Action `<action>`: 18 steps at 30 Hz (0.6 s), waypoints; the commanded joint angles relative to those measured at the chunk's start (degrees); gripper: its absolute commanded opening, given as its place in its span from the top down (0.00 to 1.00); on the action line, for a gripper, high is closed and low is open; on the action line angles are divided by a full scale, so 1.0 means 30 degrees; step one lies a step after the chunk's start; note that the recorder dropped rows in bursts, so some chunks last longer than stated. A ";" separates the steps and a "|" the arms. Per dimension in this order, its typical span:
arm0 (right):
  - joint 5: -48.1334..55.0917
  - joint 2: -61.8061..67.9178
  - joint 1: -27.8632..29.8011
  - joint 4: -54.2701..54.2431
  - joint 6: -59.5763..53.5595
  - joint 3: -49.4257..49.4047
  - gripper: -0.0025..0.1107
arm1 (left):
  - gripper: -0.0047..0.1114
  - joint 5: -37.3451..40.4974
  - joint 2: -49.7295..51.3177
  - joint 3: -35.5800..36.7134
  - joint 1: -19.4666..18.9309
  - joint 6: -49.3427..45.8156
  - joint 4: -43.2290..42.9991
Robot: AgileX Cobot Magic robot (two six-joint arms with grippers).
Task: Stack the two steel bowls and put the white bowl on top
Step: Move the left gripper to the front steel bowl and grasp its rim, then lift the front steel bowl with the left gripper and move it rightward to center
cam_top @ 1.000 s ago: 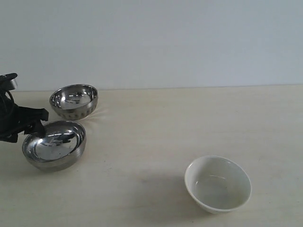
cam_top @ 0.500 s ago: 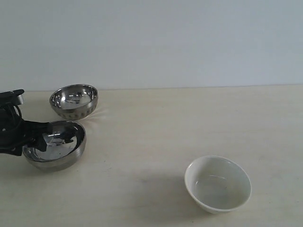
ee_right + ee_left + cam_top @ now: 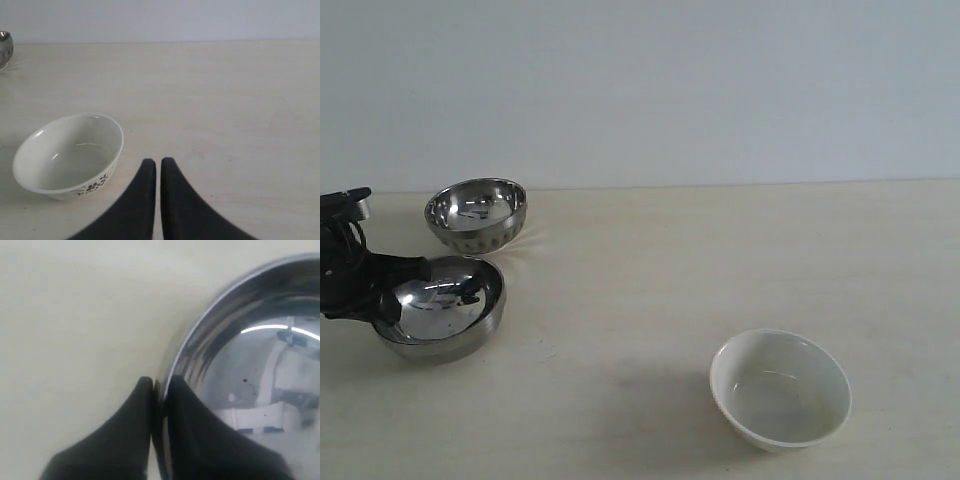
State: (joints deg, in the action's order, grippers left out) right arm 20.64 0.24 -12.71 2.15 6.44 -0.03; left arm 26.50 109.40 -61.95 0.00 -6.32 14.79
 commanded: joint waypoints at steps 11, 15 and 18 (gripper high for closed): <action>-0.0059 -0.0079 0.0074 0.0047 -0.0010 0.0010 0.98 | 0.93 0.3453 -0.3801 -0.0034 0.1237 -0.1462 0.0650; -0.0059 -0.0079 0.0074 0.0047 -0.0010 0.0010 0.98 | 0.93 0.3410 -0.3858 -0.0034 0.2898 -0.1462 0.1445; -0.0059 -0.0079 0.0074 0.0047 -0.0010 0.0010 0.98 | 0.93 0.2558 -0.3579 -0.0034 0.4174 -0.1233 0.1615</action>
State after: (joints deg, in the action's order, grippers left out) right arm 20.64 0.24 -12.71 2.15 6.44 -0.03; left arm 36.61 98.34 -61.95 9.12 -10.15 17.94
